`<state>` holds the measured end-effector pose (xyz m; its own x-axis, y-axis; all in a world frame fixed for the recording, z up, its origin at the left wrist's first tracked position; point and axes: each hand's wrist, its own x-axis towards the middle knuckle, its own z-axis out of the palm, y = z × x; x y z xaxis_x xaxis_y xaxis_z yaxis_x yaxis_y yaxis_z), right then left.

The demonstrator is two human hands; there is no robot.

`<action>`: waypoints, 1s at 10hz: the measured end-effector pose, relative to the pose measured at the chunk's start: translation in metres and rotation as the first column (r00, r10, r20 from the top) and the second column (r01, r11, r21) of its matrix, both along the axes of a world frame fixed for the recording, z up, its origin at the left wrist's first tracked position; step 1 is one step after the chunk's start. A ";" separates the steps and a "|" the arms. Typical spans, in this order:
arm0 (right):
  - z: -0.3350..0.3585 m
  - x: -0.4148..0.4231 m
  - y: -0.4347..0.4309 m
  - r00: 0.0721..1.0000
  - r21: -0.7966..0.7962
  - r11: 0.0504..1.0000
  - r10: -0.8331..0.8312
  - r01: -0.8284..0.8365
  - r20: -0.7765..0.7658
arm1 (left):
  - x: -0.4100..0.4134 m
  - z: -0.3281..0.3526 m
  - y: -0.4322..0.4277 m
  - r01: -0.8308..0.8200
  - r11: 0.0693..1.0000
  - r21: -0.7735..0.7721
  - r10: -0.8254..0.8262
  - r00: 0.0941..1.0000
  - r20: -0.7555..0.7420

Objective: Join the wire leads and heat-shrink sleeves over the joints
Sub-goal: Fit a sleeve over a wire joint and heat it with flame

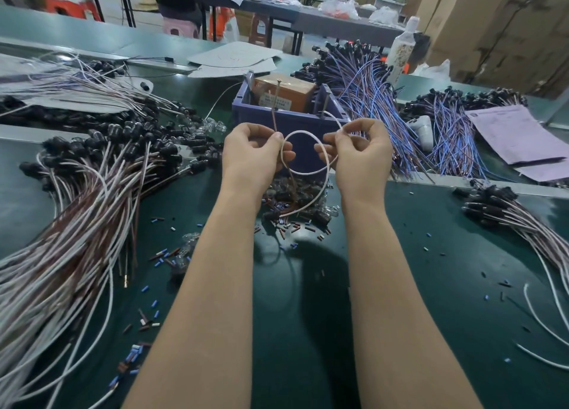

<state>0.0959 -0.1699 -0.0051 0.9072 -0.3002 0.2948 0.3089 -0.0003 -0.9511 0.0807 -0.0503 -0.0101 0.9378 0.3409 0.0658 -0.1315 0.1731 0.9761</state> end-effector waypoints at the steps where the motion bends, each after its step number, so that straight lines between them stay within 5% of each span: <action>1: 0.000 0.001 0.002 1.000 -0.029 1.000 -0.003 0.004 0.028 | 0.000 -0.001 -0.001 -0.011 1.000 0.029 0.010 1.000 0.026; 10: -0.003 0.004 0.000 0.996 0.047 0.999 0.007 -0.003 -0.088 | 0.001 -0.002 -0.001 0.058 0.998 0.020 -0.057 0.998 -0.022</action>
<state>0.1000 -0.1704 -0.0084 0.9306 -0.3068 0.1996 0.2241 0.0464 -0.9735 0.0814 -0.0509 -0.0124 0.9571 0.2850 0.0524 -0.1013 0.1598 0.9819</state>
